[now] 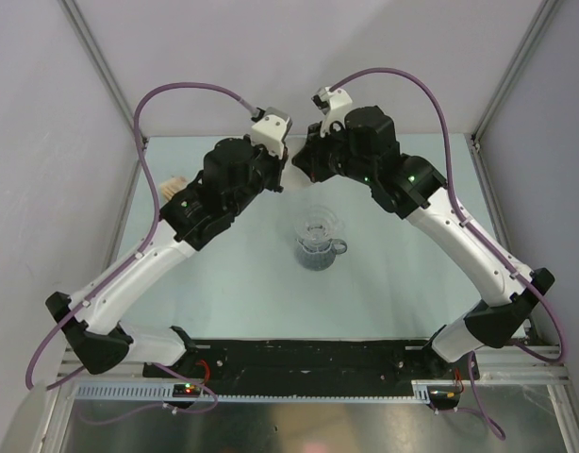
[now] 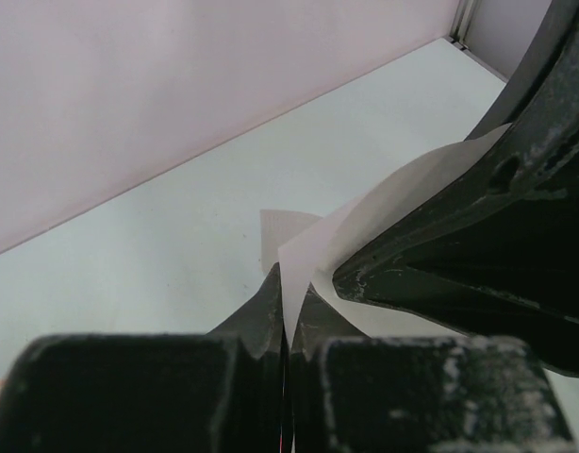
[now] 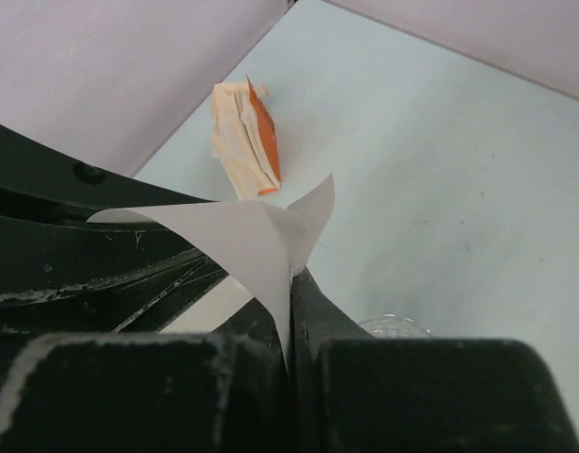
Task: Place the coffee filter in the dripper
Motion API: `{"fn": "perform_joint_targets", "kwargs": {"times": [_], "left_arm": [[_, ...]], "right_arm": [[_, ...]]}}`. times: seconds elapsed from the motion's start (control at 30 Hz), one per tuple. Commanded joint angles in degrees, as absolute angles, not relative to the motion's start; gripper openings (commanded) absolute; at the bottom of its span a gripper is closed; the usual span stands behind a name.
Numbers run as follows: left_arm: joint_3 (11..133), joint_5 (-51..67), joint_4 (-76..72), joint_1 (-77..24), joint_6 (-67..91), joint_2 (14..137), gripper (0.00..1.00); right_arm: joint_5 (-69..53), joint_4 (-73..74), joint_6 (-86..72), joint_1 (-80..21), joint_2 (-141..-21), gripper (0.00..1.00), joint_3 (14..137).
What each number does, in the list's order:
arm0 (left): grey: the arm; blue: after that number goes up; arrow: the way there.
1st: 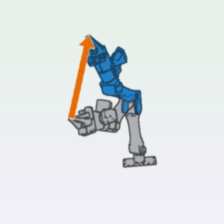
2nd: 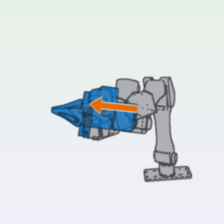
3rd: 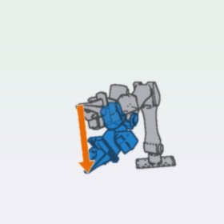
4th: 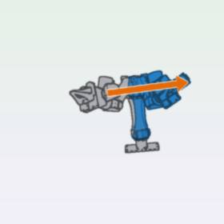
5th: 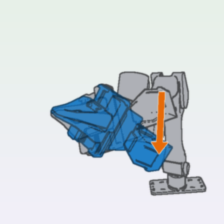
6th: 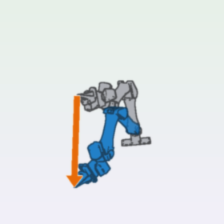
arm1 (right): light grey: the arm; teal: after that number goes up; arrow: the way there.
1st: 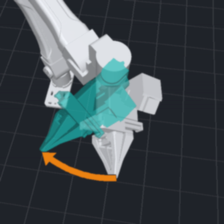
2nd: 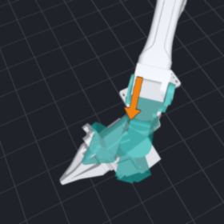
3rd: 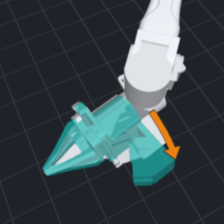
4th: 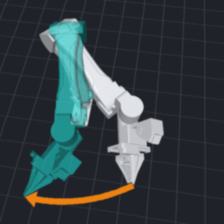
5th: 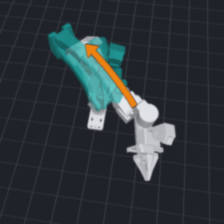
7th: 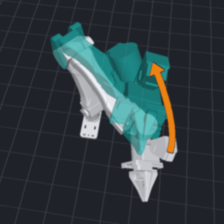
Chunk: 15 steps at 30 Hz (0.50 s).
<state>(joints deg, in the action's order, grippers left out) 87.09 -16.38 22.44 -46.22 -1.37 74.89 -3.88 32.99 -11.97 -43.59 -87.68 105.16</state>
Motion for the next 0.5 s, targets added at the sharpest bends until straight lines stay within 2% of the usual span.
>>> {"fn": "perform_joint_targets", "kwargs": {"times": [0.0,0.27,0.47], "left_arm": [[87.69,-16.77,20.18,-47.26,0.81,75.15,0.03],[88.14,-17.34,20.16,-47.45,2.00,76.06,0.01],[88.35,-19.37,20.18,-47.42,3.49,76.23,0.14]], "right_arm": [[-0.65,32.92,-12.22,-44.24,-88.46,0.00,108.57],[2.04,33.37,-12.72,-45.12,-88.67,0.00,109.16],[4.97,34.27,-14.14,-44.91,-88.66,0.00,109.32]]}}
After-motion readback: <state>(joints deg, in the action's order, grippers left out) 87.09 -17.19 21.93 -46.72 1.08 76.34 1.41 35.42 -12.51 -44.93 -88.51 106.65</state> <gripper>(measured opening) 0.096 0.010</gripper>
